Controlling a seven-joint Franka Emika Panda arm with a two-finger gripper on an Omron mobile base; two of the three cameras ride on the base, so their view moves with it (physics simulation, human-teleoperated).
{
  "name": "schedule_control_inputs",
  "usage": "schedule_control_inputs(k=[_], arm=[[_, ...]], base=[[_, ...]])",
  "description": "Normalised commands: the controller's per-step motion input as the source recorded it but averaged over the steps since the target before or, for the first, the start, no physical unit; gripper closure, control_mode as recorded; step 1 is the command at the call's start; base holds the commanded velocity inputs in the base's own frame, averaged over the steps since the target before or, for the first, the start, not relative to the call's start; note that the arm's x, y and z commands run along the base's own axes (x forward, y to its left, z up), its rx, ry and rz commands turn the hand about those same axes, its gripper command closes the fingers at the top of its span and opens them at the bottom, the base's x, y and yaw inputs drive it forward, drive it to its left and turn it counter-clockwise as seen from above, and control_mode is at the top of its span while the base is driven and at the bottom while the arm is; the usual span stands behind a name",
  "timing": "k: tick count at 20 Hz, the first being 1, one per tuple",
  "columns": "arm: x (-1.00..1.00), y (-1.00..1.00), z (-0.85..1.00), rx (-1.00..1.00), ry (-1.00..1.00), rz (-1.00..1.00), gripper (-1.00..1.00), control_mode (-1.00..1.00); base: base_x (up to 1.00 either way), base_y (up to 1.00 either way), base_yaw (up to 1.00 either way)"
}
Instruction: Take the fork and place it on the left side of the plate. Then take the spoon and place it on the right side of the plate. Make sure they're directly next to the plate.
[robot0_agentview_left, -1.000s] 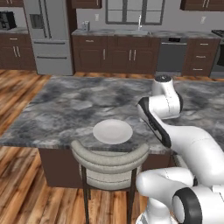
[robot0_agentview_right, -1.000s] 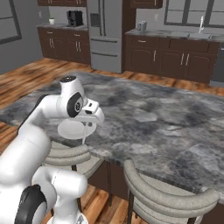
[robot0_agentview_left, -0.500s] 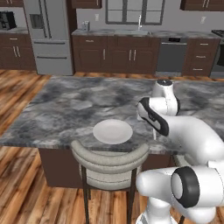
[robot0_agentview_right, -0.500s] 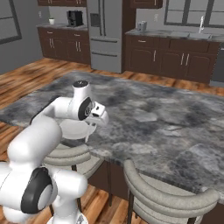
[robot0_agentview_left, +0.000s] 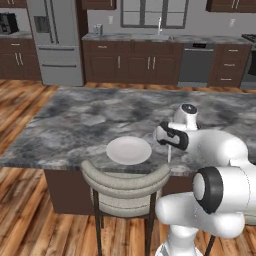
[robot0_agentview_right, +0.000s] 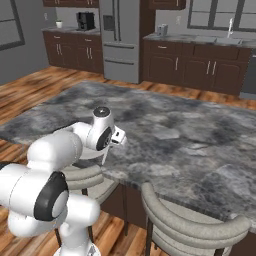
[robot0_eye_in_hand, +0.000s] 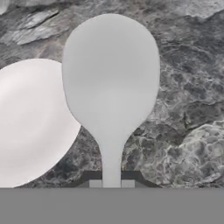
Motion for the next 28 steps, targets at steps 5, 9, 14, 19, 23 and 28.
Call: schedule_control_inputs(k=[5, 9, 14, 19, 23, 28], arm=[[0.54, 0.00, -0.36, 0.07, -0.01, 0.00, 1.00, -1.00], [0.57, 0.00, -0.23, 0.08, 0.00, 0.00, 1.00, -1.00], [0.56, 0.00, -0.24, 0.06, 0.00, 0.00, 1.00, -1.00], [0.55, 0.00, -0.28, 0.04, 0.00, 0.00, 1.00, -1.00], [0.53, 0.00, -0.33, 0.02, 0.00, 0.00, 1.00, -1.00], [0.32, 0.00, -0.40, 0.00, 0.00, 0.00, 1.00, -1.00]], base=[[0.00, 0.00, 0.00], [0.00, 0.00, 0.00], [0.00, 0.00, 0.00], [0.00, 0.00, 0.00], [0.00, 0.00, 0.00], [0.00, 0.00, 0.00]])
